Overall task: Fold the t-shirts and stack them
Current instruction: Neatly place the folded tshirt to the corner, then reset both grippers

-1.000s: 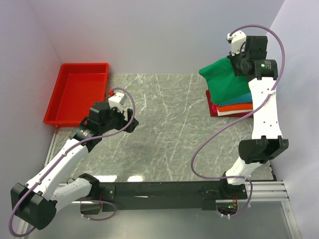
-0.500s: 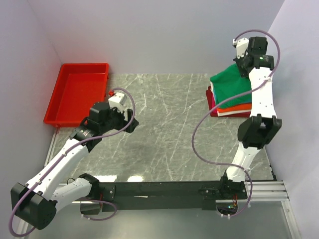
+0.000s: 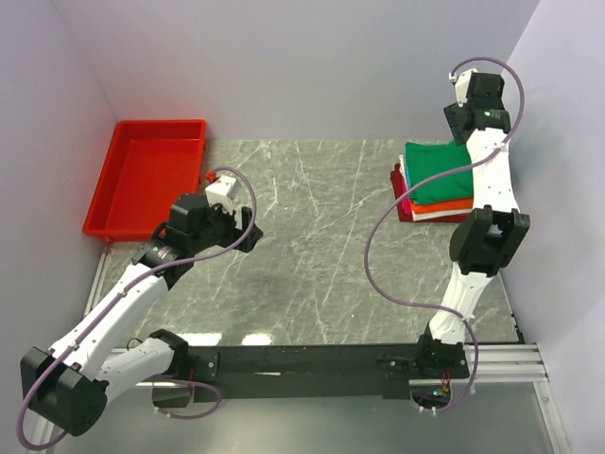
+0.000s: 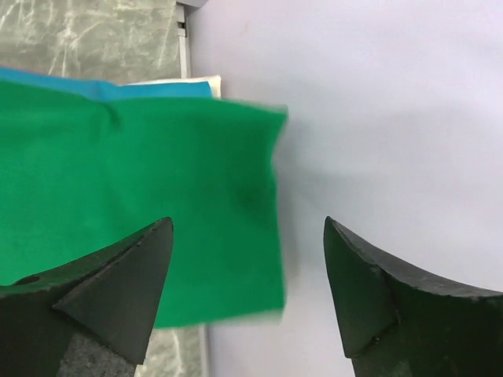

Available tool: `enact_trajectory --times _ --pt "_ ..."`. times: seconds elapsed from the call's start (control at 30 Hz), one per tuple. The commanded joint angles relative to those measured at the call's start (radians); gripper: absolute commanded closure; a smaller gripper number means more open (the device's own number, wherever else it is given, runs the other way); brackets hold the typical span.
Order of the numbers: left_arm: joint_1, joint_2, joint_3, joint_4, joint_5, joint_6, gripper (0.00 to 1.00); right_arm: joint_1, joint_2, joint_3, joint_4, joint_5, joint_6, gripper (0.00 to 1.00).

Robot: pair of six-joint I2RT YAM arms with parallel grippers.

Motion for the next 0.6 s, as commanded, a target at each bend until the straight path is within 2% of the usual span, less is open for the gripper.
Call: enact_trajectory --times 0.0,0.07,0.17,0.27,0.3,0.37,0.4,0.47,0.5,0.57 --pt "0.002 -0.015 -0.007 0.015 -0.026 0.005 0.14 0.031 -0.030 -0.036 0.124 0.105 0.043 0.16" --pt "0.002 -0.026 -0.007 0.015 -0.058 -0.001 0.13 0.039 -0.066 -0.038 0.106 0.048 0.082 0.16" --pt "0.002 -0.055 -0.013 0.024 -0.128 -0.036 0.02 0.046 -0.099 -0.042 0.046 -0.051 0.115 0.15" --pt "0.007 -0.104 -0.036 0.053 -0.167 -0.072 0.00 0.050 -0.173 -0.110 0.006 -0.167 0.161 0.14" --pt "0.010 -0.115 -0.042 0.061 -0.167 -0.078 0.01 0.048 -0.228 -0.142 0.012 -0.250 0.187 0.14" --pt "0.025 -0.138 -0.051 0.075 -0.216 -0.101 0.01 0.050 -0.300 -0.266 0.032 -0.337 0.210 0.13" --pt "0.033 -0.141 -0.054 0.076 -0.221 -0.107 0.01 0.050 -0.386 -0.320 0.049 -0.393 0.226 0.13" --pt "0.065 -0.141 -0.046 0.075 -0.228 -0.133 0.00 0.050 -0.492 -0.499 0.136 -0.438 0.243 0.13" --pt "0.083 -0.138 -0.042 0.069 -0.222 -0.144 0.00 0.050 -0.605 -0.565 0.217 -0.450 0.267 0.12" --pt "0.193 -0.144 -0.036 0.072 -0.175 -0.174 0.00 0.042 -0.722 -0.764 0.299 -0.435 0.354 0.12"
